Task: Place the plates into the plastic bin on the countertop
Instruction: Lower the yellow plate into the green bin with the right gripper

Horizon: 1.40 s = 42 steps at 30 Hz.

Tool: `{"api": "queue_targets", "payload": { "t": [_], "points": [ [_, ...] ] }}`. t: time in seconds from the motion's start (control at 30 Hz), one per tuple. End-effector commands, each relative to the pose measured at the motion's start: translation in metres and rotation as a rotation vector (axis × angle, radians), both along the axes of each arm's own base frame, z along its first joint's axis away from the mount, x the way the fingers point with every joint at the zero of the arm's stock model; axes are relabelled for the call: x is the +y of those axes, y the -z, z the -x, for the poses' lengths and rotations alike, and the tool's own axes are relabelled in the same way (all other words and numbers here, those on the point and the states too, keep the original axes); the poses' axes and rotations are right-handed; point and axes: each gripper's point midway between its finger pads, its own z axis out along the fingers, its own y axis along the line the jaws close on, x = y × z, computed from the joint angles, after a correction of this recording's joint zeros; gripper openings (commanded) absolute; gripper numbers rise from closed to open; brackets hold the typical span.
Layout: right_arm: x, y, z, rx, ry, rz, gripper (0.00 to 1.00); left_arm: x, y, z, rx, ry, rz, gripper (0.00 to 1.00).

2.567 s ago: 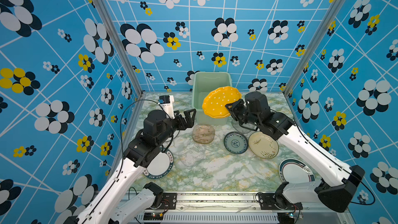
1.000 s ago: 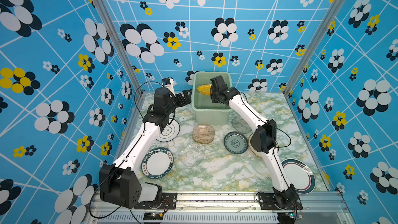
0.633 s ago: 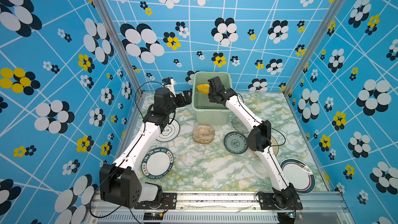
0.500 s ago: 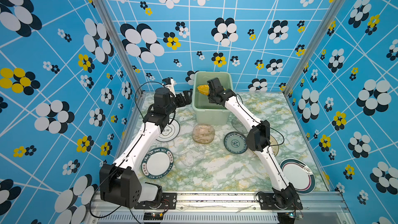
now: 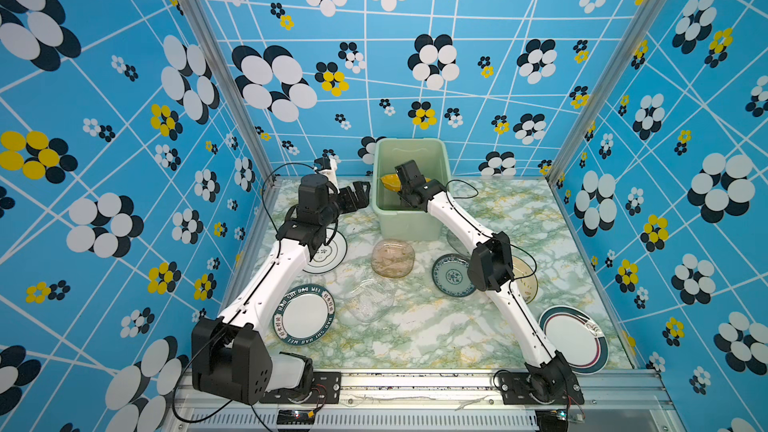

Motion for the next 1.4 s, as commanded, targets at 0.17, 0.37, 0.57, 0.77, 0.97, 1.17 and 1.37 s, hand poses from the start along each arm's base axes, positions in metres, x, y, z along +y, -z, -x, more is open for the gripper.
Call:
{"api": "queue_targets", "payload": {
  "t": [0.17, 0.37, 0.57, 0.77, 0.97, 1.17, 1.37],
  "points": [
    [0.006, -0.031, -0.021, -0.139, 0.027, -0.06, 0.09, 0.007, -0.003, 0.005, -0.002, -0.005, -0.022, 0.99],
    [0.006, -0.014, -0.022, -0.115, 0.024, -0.05, 0.12, 0.007, -0.002, 0.007, 0.007, 0.002, -0.033, 0.99],
    [0.009, 0.005, -0.023, -0.095, 0.02, -0.052, 0.14, 0.007, -0.004, 0.009, 0.017, 0.008, -0.041, 0.99],
    [0.009, 0.019, -0.024, -0.08, 0.028, -0.054, 0.15, 0.01, -0.005, 0.012, 0.025, 0.003, -0.067, 0.99],
    [0.011, 0.029, -0.024, -0.067, 0.024, -0.054, 0.18, 0.012, -0.009, 0.015, 0.028, 0.005, -0.079, 0.99],
    [0.009, 0.039, -0.019, -0.031, 0.015, -0.03, 0.25, 0.015, -0.007, 0.016, 0.039, 0.0, -0.085, 0.99],
    [0.003, 0.045, -0.014, 0.001, 0.01, -0.017, 0.32, 0.015, -0.003, 0.015, 0.048, -0.004, -0.085, 0.99]
  ]
}}
